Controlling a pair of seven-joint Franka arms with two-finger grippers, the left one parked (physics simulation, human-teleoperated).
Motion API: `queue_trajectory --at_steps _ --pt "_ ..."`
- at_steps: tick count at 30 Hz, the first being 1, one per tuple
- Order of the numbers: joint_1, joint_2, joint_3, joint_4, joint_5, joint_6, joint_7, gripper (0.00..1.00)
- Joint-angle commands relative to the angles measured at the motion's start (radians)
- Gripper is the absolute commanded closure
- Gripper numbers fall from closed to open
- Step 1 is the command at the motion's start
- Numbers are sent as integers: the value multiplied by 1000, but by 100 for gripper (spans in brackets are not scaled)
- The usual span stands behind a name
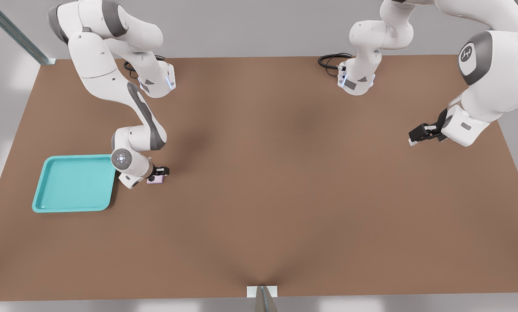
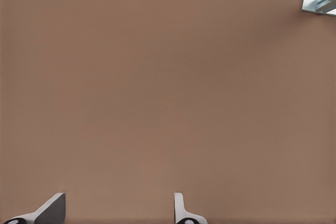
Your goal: Keep left arm still and place phone on the tray with right arm
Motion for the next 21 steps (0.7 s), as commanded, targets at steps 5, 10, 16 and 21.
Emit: queue_trajectory --at_steps 5,10,16,21 --pt "-1 11 0 0 0 46 -34 0" --pt "-4 30 -1 1 7 66 -27 0" --pt "-7 34 -9 9 8 66 -25 0" --pt "-18 48 -11 9 10 69 -21 0"
